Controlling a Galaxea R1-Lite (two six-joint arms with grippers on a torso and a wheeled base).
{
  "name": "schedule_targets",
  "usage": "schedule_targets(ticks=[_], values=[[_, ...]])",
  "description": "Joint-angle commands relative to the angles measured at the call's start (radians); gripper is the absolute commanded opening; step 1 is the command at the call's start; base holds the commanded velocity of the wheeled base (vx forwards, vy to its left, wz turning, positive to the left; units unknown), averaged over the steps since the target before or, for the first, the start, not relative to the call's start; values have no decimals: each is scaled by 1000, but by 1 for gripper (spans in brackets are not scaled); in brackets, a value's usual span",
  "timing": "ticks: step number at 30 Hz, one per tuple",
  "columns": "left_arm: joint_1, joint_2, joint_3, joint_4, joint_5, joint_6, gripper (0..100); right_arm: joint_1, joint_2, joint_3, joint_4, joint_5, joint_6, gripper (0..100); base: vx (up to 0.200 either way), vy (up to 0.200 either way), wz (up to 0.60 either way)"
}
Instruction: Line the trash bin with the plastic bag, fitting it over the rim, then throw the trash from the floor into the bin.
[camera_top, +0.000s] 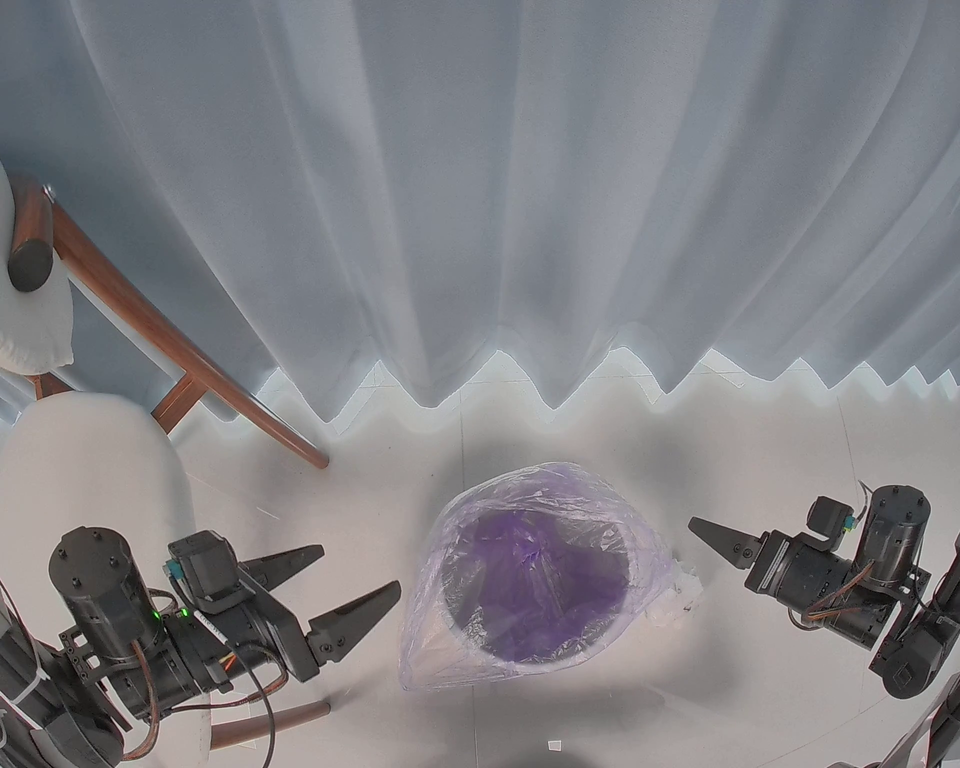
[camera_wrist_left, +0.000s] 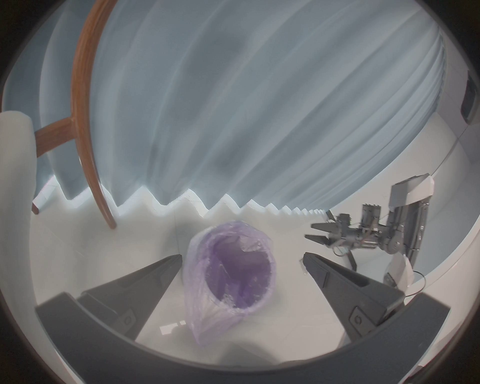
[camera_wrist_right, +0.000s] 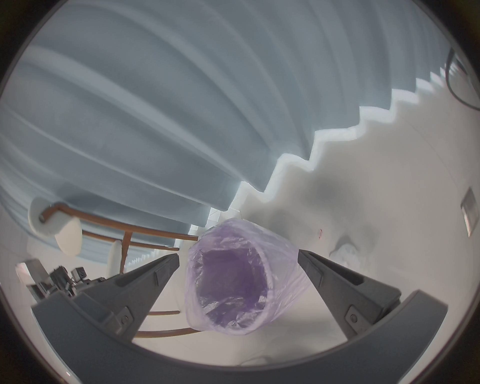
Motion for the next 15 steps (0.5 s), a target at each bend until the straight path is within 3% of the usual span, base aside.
schedule_targets(ticks=[1,2,3,9,11,13,15], values=[[-53,-55,55,-1,2,-24,100,-1,-15,-28,34,15,-66,100,0,0,0],[-56,-54,56,0,4,-27,100,-10,-18,-48,90,18,-131,100,0,0,0],[-56,-54,56,0,4,-27,100,-10,-18,-48,90,18,-131,100,0,0,0],[-73,-49,56,-3,33,-102,100,-33,-60,-278,442,91,-281,100,0,0,0],[-88,-49,56,-1,47,-111,100,-33,-52,-341,557,121,-396,100,0,0,0],[-94,-46,56,-6,65,-108,100,-33,-32,-384,604,159,-511,100,0,0,0],[-96,-41,56,-9,79,-105,100,-19,8,-421,606,168,-537,100,0,0,0]])
